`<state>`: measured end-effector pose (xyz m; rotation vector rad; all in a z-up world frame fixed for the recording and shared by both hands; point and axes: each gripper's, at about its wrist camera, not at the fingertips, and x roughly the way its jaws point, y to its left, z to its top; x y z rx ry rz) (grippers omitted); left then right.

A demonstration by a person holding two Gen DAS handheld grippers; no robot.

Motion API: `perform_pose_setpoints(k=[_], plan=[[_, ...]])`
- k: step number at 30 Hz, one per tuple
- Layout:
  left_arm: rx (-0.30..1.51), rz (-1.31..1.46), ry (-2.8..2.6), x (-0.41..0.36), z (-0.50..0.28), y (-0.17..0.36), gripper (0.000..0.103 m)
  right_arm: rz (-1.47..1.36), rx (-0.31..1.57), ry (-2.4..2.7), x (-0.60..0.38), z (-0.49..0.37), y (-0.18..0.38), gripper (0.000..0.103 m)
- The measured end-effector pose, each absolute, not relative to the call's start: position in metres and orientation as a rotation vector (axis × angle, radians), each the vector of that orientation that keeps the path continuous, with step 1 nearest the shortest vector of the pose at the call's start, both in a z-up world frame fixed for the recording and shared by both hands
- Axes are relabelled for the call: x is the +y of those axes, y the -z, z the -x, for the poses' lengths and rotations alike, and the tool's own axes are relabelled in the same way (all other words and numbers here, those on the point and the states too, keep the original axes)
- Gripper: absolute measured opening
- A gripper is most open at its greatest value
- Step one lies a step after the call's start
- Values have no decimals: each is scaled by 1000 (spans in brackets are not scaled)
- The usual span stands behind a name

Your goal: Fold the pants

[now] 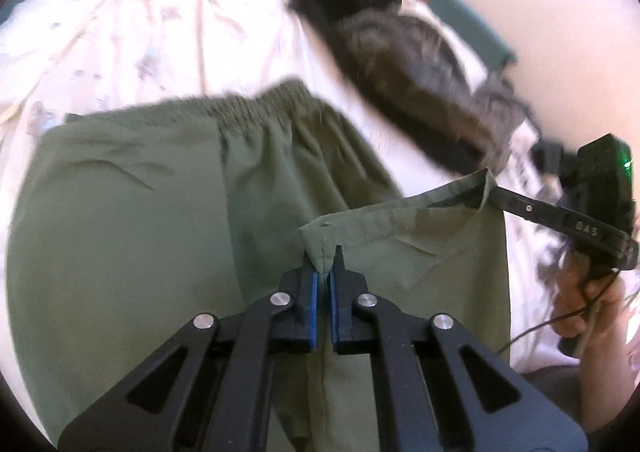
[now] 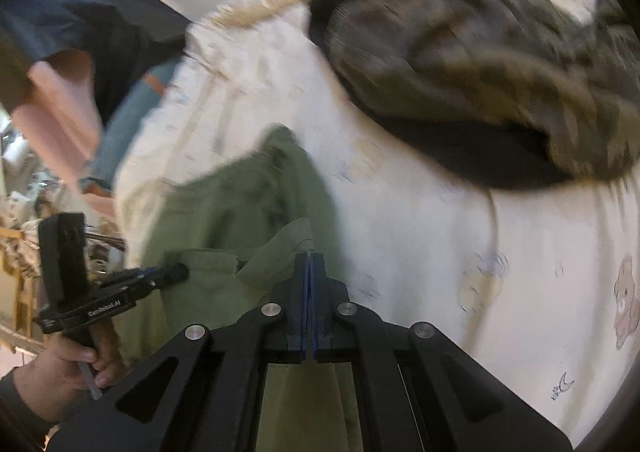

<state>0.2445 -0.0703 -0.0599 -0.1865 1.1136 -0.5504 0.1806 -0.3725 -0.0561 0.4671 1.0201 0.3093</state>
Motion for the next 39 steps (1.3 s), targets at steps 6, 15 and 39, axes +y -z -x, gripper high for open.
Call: perform_pose_setpoints(k=[6,15,39], plan=[[1012,258,486,-40,-270,28,3,-359,956,-341,-347,-226,23,0],[1061,168,301,-37,-368,69,3,-291,1027,-358,-318,-342,65,0],[1089,197,227,-1,-280,51,86,-336,1082,-258,-345,-275,43,52]])
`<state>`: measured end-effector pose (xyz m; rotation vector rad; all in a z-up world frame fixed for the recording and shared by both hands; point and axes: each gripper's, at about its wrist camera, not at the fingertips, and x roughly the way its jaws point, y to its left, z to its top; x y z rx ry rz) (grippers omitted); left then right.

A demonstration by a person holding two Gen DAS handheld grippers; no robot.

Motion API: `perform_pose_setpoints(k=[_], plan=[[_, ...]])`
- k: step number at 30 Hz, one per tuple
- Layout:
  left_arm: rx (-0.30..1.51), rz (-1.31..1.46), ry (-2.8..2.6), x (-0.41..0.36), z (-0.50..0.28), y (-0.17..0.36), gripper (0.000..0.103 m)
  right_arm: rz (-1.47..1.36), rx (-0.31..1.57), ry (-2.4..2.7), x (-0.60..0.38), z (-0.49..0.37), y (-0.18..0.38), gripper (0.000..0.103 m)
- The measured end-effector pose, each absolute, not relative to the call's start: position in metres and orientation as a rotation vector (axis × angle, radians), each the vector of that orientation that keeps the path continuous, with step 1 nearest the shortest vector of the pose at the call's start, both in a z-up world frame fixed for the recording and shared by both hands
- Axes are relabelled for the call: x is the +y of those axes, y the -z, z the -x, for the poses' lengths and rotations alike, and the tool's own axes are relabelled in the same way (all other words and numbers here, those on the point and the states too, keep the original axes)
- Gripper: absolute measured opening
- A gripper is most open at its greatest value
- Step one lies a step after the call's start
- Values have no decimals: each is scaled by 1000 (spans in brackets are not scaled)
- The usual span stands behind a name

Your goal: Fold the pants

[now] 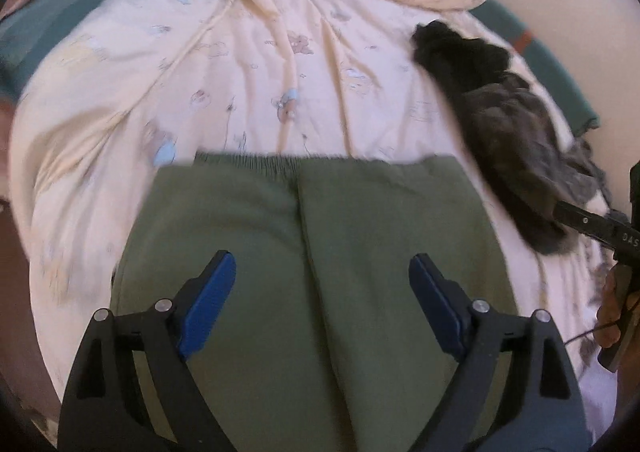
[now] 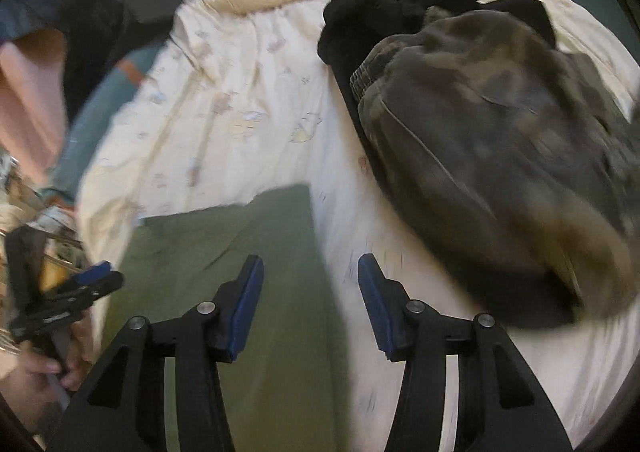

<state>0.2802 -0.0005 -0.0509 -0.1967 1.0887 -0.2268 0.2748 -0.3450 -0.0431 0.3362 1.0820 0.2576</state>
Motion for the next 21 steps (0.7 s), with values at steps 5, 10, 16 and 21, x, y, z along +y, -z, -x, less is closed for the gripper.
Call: perform_pose_setpoints(k=[5,10,16,21], plan=[[1097,235,293,7,-190,51,86,-405,1049,-246,-362,-169,20,57],[1175,296,297,5,-134,65,86,-443,1123,-211,-370,-68,34,65],[1254,233,379,-35,-85,91,86,-385,1283,-145,-365,-2,70,65],[1259,-3,406,-82,-70,116,86,33,1423,-239,-323,15,92,64]])
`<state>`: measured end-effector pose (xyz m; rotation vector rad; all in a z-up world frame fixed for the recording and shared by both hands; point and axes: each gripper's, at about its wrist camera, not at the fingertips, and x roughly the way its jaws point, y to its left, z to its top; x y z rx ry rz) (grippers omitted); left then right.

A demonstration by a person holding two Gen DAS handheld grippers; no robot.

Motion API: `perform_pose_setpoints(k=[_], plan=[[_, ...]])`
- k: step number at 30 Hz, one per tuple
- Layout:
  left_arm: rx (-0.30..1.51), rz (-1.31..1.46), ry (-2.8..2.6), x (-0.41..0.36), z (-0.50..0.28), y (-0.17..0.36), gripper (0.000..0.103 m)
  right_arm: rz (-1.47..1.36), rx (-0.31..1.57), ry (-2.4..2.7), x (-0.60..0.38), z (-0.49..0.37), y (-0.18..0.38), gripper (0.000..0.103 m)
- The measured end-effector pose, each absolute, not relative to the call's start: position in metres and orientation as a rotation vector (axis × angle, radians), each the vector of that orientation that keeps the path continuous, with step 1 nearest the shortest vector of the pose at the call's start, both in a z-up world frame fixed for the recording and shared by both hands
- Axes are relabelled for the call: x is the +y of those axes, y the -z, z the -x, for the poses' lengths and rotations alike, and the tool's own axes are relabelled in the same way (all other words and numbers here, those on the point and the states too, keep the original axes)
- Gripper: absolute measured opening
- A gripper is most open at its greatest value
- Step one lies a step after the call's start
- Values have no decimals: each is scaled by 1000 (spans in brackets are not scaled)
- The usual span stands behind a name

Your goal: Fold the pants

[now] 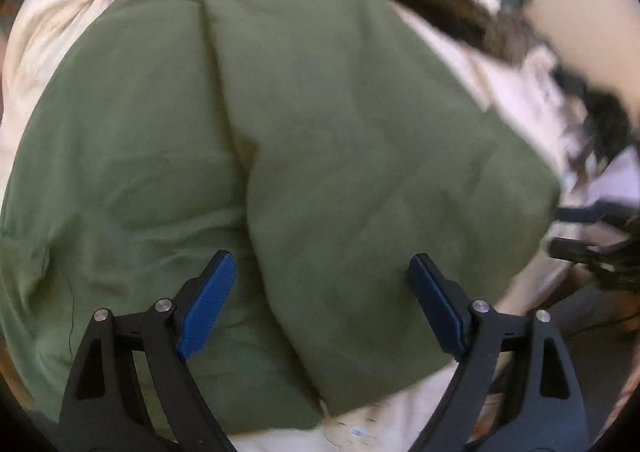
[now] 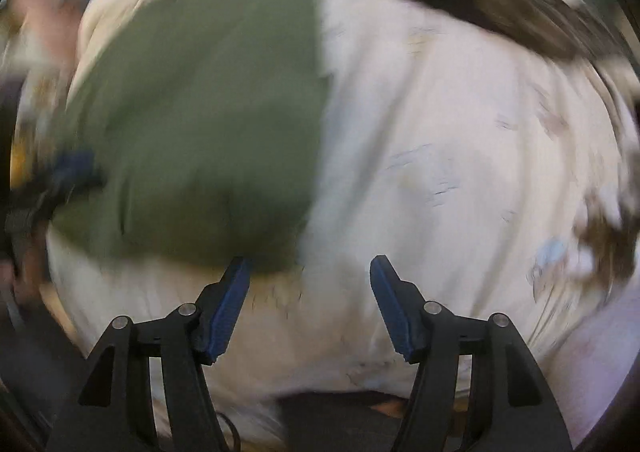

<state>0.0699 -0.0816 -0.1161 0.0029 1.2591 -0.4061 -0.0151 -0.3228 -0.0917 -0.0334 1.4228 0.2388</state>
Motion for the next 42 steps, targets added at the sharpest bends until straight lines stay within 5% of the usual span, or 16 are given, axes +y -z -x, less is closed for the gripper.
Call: perform_pose_setpoints(k=[5,6,7,9,10,16,23,27,28,32,34,42], plan=[[1303,-34,359,-85,-80,139,86,117,1391,-340,-301,11,101,62],[1307,-28,356,-85,-80,142,86,141,1374,-361,-295,9,104,56],[1313,-20,354,-85,-81,144,86,164,1367,-384,-290,7,107,34],[1317,-42,349,-89,-83,147,86,160,1384,-431,-286,7,108,11],[1315,-64,348,-91,-82,148,86,149,1380,-462,-285,12,99,9],[1303,-187,350,-108,-79,162,89,88,1406,-500,-304,15,63,7],[1286,-197,356,-114,-76,158,90,-54,1666,-259,-327,-1,131,8],[1271,-152,353,-99,-64,143,88,16,1647,-263,-318,5,102,45],[1250,-120,358,-94,-63,134,88,43,1616,-263,-318,8,88,46],[1190,-17,387,-85,-54,106,89,66,1408,-200,-327,14,30,43],[1185,8,395,-86,-48,106,89,-47,1290,-202,-329,8,17,23],[1324,-154,412,-111,-50,158,91,83,1459,-22,-306,-3,133,17]])
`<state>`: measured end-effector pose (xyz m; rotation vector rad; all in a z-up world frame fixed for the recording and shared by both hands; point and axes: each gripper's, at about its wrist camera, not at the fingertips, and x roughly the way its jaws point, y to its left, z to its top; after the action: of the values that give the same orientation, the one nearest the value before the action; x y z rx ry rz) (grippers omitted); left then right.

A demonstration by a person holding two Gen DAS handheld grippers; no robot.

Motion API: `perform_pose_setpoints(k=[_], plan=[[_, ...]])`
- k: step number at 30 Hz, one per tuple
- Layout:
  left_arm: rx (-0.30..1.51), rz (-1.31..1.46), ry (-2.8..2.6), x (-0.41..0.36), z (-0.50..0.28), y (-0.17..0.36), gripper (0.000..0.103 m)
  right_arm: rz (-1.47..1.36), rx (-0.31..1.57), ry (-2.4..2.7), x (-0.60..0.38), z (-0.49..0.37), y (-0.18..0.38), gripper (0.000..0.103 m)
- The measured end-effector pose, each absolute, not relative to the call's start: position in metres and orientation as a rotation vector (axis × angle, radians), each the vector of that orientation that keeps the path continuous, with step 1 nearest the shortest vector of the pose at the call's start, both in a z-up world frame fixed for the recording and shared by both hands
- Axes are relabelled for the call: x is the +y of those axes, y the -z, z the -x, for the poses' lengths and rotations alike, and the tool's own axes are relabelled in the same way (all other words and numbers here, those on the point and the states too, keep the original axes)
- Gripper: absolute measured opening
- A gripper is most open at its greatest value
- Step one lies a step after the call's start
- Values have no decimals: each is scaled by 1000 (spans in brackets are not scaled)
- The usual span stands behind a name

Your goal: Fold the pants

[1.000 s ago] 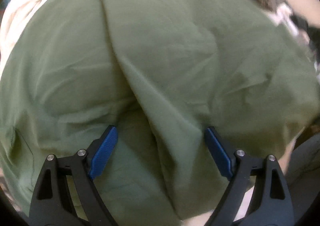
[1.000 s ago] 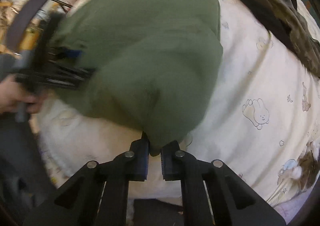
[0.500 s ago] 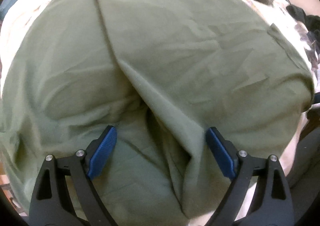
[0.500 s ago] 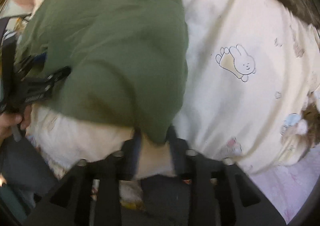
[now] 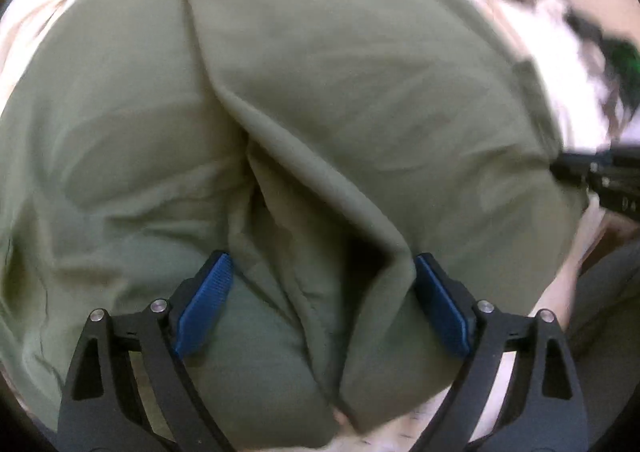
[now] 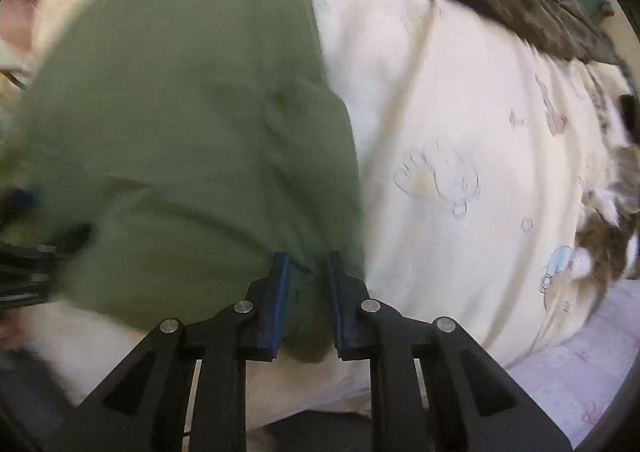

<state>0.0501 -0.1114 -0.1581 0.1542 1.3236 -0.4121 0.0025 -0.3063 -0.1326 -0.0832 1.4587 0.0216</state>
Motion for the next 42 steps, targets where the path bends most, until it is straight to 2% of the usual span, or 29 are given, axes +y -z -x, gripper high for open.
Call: perform_pose_setpoints(k=[2,4,7,12,14,17,20,24,29,30,31,33,38,42], plan=[[1325,-144,409,-110,-52,158,91,75,1460,-9,-305,-2,138,18],[1330,-113,401,-107,-53,154,90,89,1460,-13,-300,-2,129,22],[1304,-78,389,-103,-50,141,90,29,1453,-66,-299,1,106,22],[1250,-43,449,-104,-42,131,90,-103,1296,-118,-302,-6,75,23],[1284,-65,450,-107,-41,141,90,-151,1271,-102,-304,-13,91,23],[1292,-152,431,-114,-38,161,92,-143,1374,-14,-308,-19,140,22],[1303,-168,432,-117,-41,163,95,-112,1384,-19,-301,-23,144,22],[1312,-44,404,-105,-53,145,95,-156,1336,-14,-298,-15,131,24],[1187,48,352,-80,-53,102,95,-228,1153,-43,-296,-1,87,27],[1145,51,330,-74,-51,92,95,-248,1117,-51,-296,2,80,30],[1114,54,309,-70,-51,84,95,-269,1090,-62,-299,5,73,43],[1052,75,270,-54,-47,67,95,-318,1028,-88,-296,16,62,61],[978,121,200,-23,-35,40,95,-306,971,-137,-275,40,49,64],[909,125,178,-12,-17,25,95,-306,924,-157,-264,53,38,76]])
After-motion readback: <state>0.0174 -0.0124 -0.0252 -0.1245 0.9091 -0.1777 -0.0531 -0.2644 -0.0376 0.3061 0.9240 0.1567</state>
